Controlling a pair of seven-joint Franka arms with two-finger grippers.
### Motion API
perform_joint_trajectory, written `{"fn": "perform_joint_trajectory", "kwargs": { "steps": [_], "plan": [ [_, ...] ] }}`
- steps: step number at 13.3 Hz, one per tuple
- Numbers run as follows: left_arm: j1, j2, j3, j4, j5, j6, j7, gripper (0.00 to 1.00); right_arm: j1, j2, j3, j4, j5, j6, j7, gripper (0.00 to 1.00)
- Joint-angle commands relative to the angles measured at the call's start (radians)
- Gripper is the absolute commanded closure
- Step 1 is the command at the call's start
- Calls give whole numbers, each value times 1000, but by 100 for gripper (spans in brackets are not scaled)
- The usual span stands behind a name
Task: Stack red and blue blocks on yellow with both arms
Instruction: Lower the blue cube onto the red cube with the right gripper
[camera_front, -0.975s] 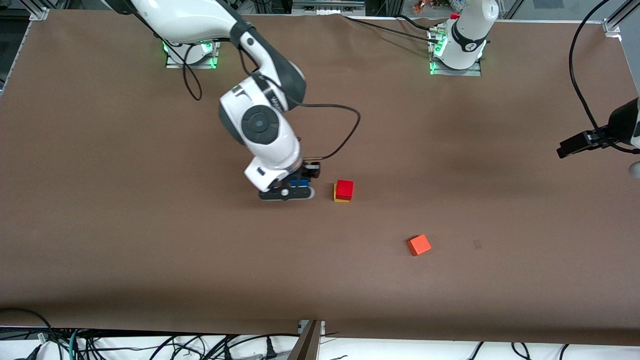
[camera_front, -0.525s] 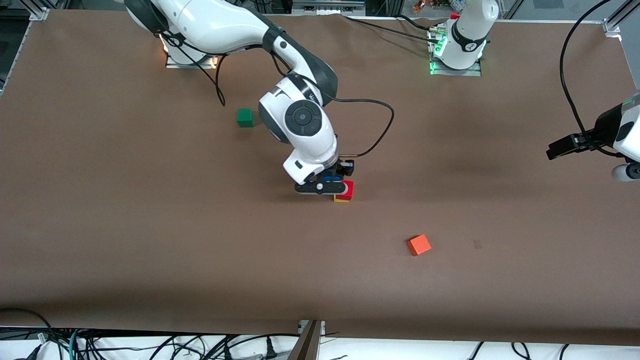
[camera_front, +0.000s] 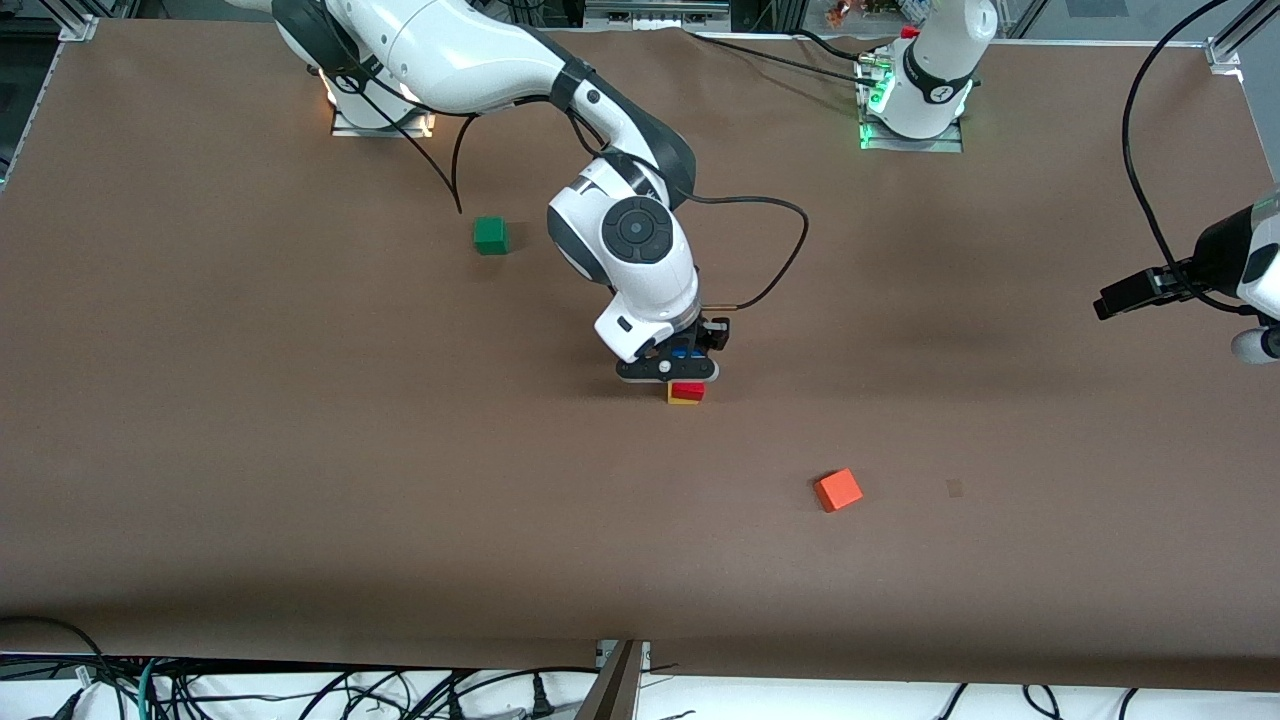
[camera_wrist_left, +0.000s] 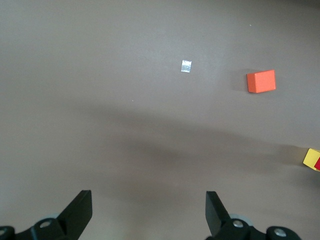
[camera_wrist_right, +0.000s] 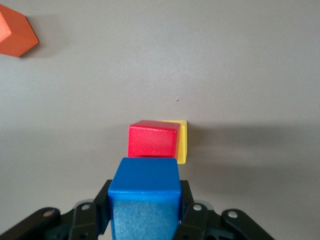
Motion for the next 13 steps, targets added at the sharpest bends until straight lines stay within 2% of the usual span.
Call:
{"fn": "perform_joint_trajectory", "kwargs": {
  "steps": [1,10,12,13],
  "plan": [
    [10,-4,-3,-3,-25,10,21,0,9,28,-7,50,-10,4,17,63],
    [8,-3,-5,-3,-25,10,21,0,7,42,-20,50,-10,52,14,60],
    [8,-3,-5,-3,-25,10,21,0,7,42,-23,50,-11,59,14,53],
    [8,-3,-5,-3,-25,10,21,0,7,42,-21,50,-10,64,14,45]
  ]
}}
